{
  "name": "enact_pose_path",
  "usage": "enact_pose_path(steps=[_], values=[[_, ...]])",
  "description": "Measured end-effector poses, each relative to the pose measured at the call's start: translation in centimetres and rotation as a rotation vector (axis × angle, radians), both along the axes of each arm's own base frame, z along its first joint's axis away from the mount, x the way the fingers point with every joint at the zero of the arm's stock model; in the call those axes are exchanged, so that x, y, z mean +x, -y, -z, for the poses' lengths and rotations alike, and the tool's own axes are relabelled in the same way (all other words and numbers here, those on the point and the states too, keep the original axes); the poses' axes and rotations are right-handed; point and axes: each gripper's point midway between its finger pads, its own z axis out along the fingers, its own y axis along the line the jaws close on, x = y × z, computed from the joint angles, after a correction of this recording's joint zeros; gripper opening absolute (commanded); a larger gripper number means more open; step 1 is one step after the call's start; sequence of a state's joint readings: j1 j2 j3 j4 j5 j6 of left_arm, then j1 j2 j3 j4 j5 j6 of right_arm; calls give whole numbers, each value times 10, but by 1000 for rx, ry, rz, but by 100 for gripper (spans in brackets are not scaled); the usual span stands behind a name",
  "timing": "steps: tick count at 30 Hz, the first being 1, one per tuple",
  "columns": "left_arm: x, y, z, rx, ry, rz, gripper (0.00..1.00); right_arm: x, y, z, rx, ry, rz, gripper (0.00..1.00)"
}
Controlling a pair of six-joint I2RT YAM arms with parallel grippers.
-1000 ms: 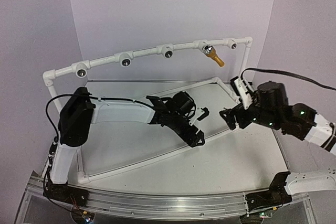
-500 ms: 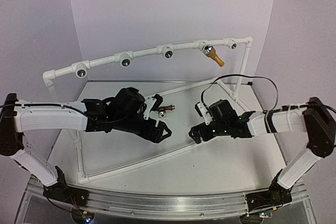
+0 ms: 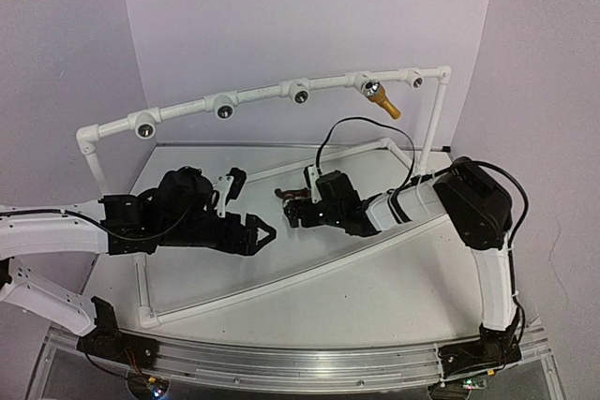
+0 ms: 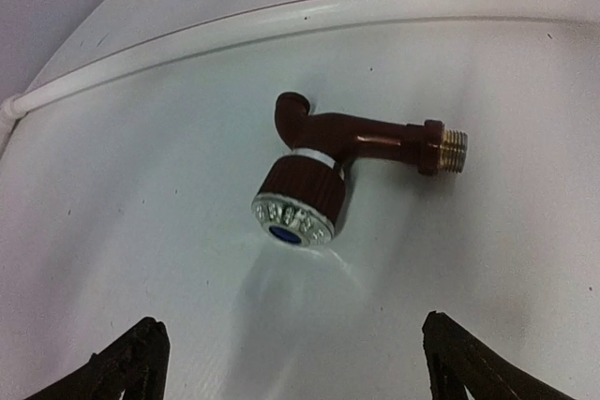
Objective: Install the water faucets
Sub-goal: Pick up the water faucet from the center of the board.
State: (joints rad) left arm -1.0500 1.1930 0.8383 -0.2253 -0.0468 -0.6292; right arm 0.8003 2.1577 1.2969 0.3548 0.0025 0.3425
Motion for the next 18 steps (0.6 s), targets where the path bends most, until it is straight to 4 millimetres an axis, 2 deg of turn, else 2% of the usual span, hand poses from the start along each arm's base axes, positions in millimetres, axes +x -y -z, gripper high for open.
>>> enact_pose_path(steps=[7, 18], values=[[-2, -3, -6, -16, 9, 3, 89, 29, -20, 14, 32, 35, 128, 90], [-5, -8, -18, -46, 31, 3, 89, 53, -32, 23, -22, 120, 191, 60]])
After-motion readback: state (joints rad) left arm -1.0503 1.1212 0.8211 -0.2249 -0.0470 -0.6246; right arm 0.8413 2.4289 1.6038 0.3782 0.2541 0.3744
